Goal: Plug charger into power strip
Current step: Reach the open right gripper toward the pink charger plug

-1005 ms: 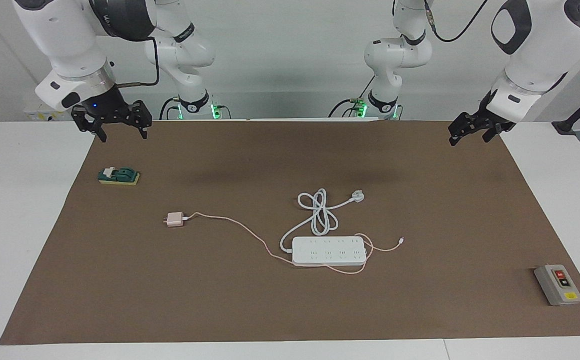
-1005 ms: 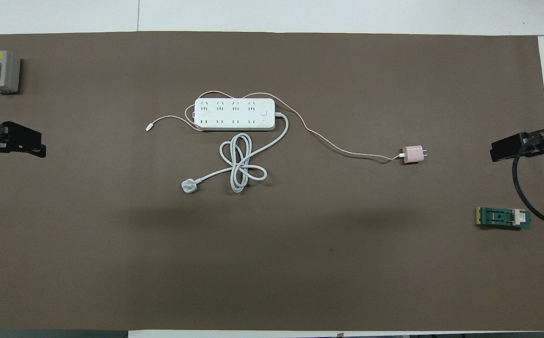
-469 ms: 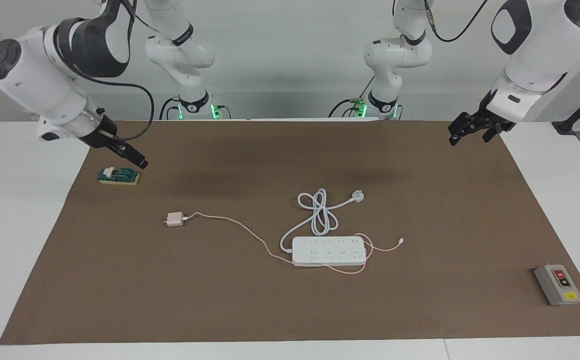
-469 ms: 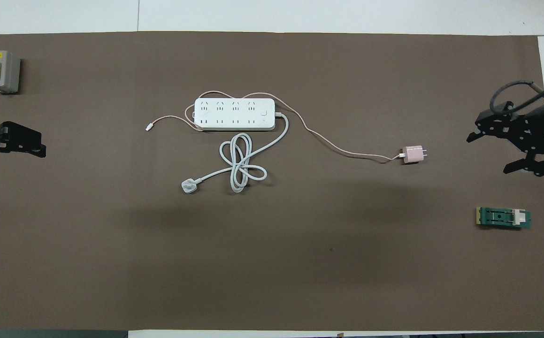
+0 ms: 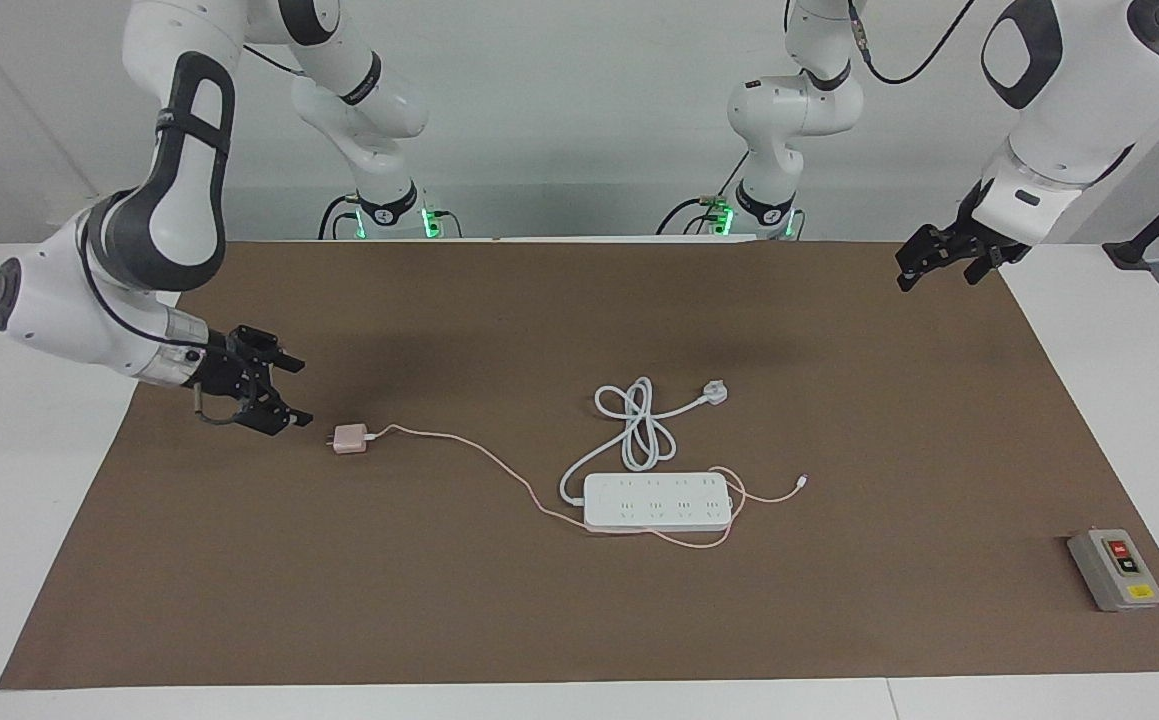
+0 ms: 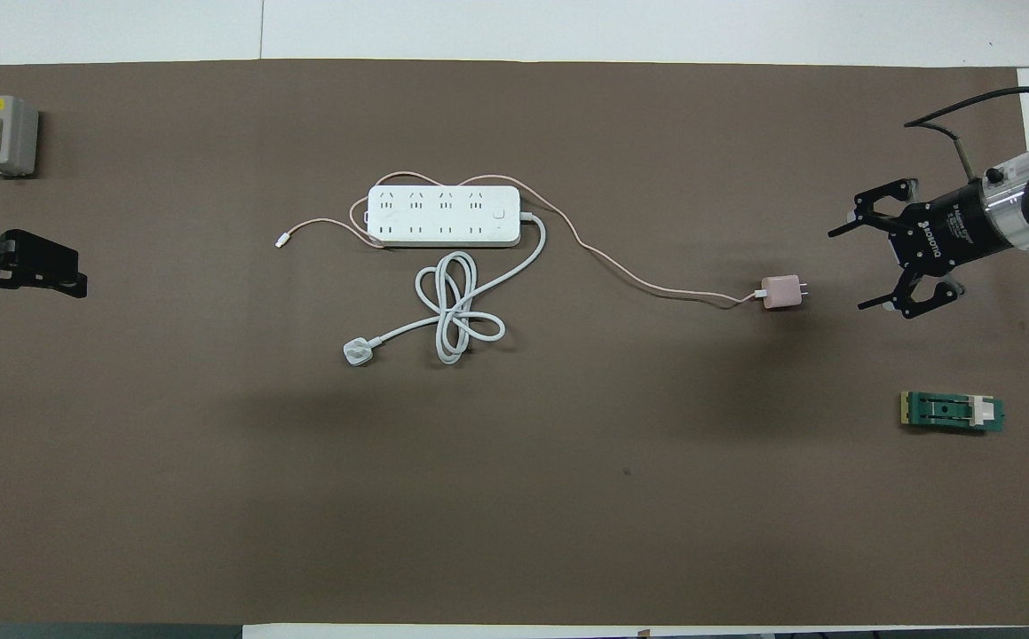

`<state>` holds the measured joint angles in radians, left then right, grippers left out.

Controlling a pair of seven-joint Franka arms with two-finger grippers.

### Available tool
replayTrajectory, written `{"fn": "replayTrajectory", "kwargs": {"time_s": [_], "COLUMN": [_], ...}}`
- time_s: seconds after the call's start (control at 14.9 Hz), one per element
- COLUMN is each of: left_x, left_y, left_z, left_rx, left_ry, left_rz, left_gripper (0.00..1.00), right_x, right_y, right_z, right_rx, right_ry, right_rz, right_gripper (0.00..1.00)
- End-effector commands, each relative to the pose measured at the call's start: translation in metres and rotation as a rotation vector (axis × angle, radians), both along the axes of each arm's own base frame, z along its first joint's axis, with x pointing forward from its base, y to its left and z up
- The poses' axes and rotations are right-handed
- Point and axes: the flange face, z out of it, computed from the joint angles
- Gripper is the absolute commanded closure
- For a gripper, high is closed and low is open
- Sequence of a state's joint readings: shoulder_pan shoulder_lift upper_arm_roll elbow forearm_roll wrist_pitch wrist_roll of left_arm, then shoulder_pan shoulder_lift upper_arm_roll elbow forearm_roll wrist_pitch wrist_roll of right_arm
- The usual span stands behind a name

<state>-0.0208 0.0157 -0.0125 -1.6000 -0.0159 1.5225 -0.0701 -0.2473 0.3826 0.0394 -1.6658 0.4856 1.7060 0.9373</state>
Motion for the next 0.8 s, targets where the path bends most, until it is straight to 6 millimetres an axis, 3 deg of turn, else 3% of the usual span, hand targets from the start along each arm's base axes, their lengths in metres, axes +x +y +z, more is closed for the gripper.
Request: {"fn": "replayTrajectory", "kwargs": {"time_s": [0.0,0.13,0.74], "left_x": [-0.003,-0.003,-0.003], "left_y": [0.001,0.000,0.000], "left_z": [0.003,0.002,0.002], "left_rx": [-0.005,-0.005,-0.005], "left_ry": [-0.008,-0.007,-0.007], "left_rz": [0.013,0.011,0.011], "left_gripper": [0.00,0.00,0.00], "right_x": [0.004,0.007,-0.004], "right_y": [-0.007,-0.010,0.005], "right_z": [-0.033,-0.057,-0.113], "right_rx": [0.069,0.091,0.175], "right_ry": [0.051,0.049,-0.007], "right_rz": [-0.066,-0.097,-0.140], "right_gripper": [0.00,0.00,0.00]}}
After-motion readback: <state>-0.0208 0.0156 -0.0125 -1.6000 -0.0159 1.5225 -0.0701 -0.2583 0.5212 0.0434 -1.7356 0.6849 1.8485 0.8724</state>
